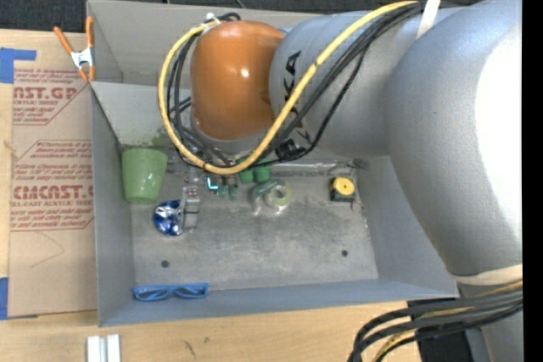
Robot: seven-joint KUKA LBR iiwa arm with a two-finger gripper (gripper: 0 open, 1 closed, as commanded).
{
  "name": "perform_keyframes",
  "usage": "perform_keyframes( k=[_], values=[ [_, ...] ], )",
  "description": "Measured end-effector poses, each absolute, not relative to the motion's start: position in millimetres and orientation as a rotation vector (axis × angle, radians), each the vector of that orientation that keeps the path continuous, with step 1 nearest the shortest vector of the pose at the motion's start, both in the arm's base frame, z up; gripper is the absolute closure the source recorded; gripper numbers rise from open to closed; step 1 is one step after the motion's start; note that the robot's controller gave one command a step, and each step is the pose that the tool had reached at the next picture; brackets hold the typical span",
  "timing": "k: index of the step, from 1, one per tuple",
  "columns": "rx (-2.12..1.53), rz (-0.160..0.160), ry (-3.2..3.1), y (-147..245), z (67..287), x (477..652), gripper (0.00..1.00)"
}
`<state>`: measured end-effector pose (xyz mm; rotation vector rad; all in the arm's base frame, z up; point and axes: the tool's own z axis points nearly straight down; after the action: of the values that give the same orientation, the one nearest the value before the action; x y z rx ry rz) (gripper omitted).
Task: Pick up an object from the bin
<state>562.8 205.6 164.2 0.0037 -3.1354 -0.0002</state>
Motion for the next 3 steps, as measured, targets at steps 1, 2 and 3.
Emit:
perform_keyframes(
  k=[1,2,3],
  values=[
    [0.08,0.001,-3.135,211,66,542.7,0.0],
    [0.078,-0.003,-3.141,211,70,544.9,1.0],
    [0.032,0.006,-3.14,120,70,523.3,1.0]
  ],
)
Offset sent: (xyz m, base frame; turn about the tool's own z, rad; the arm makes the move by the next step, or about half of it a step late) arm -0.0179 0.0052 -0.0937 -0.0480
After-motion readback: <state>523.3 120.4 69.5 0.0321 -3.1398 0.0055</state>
